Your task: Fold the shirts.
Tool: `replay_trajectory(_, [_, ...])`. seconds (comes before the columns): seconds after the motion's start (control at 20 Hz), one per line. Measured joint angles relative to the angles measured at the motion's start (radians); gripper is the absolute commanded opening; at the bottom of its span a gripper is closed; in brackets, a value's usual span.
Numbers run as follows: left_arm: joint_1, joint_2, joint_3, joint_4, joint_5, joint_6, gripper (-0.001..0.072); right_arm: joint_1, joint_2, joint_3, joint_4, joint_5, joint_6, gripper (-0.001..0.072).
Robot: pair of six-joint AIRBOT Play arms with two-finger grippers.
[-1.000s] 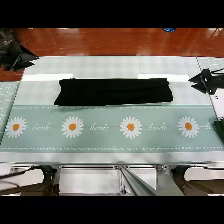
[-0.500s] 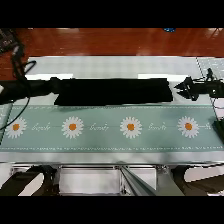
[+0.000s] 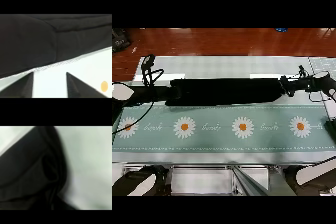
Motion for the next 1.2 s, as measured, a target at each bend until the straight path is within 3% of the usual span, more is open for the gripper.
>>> replay_trajectory(0.05, [0.000,-0.002,0.000,0.000,-0.001,0.009,0.0025,0.003,0.015,0.011,0.000,0.015,-0.005,0.0023])
replay_trajectory(0.25, [-0.019,-0.008,0.000,-0.010,0.000,0.063,0.0024,0.004,0.171,-0.005,-0.108,0.069,0.001,0.0023])
replay_trajectory(0.5, [-0.159,-0.086,0.047,-0.063,0.042,0.079,0.0024,0.004,0.569,-0.225,-0.280,0.122,0.016,0.0023])
replay_trajectory(0.85, [-0.478,-0.536,0.476,-0.085,-0.041,-0.016,0.0024,0.005,1.075,-0.436,-0.286,0.231,0.079,0.0023])
replay_trajectory(1.2, [-0.752,-0.940,0.882,-0.107,-0.190,-0.124,0.0024,0.018,1.220,-0.465,-0.206,0.266,0.115,0.0023])
